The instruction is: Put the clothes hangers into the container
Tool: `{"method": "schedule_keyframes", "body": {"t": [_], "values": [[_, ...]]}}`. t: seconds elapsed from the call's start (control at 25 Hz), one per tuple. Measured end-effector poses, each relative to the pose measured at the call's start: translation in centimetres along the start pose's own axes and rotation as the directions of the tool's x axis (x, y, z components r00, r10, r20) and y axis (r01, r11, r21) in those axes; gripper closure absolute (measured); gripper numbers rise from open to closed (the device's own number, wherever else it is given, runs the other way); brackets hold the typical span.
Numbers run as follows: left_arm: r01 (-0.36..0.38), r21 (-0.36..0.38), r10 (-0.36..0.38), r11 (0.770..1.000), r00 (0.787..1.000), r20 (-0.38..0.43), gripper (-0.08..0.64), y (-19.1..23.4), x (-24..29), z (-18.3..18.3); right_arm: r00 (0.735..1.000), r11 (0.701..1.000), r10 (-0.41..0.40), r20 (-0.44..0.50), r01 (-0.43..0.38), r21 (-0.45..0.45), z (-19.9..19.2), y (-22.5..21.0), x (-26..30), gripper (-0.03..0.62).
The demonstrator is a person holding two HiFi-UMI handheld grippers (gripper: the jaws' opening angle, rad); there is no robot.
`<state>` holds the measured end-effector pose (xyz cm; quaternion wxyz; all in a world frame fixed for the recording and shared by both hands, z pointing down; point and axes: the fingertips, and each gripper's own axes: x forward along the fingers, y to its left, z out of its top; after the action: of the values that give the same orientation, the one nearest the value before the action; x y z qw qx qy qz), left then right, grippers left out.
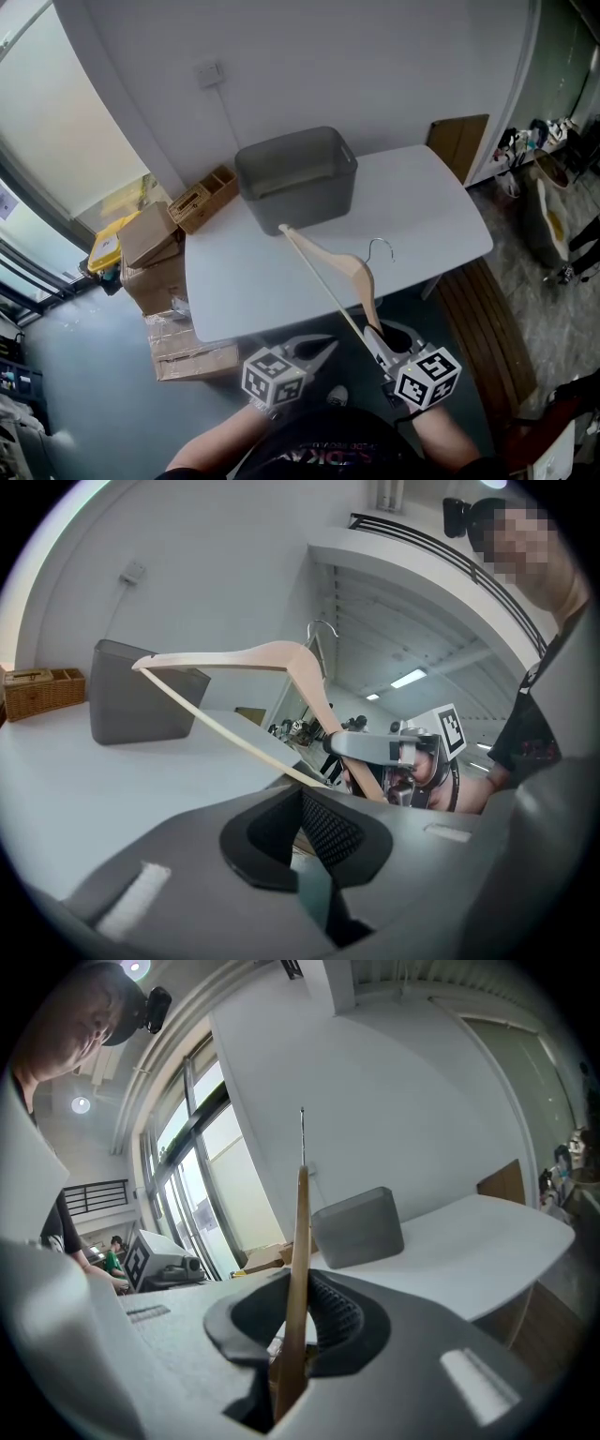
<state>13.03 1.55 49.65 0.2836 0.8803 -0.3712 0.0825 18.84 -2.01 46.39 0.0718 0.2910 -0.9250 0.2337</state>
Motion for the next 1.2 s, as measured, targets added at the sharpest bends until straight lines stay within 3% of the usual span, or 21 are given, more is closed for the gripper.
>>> {"method": "schedule_keyframes", "body": {"t": [0.52,0.8,1.2], "values": [[0.025,0.021,-0.025,0.999,1.000,0.015,0.557,2.8,1.5,3.6,1.000,1.000,-0.012,0.021,0.013,-0.017,3.5,-1.8,2.1,0.538],[0.043,0.026,-0.043,0.999,0.999,0.027,0.557,6.7,1.3,6.3,0.999,1.000,-0.020,0.038,0.020,-0.017,6.8,-2.8,6.5,0.538],[0.053,0.041,-0.055,0.998,0.998,0.039,0.557,12.8,1.6,10.2,0.999,0.992,-0.037,0.035,0.041,-0.119,12.3,-5.2,12.9,0.538]]}}
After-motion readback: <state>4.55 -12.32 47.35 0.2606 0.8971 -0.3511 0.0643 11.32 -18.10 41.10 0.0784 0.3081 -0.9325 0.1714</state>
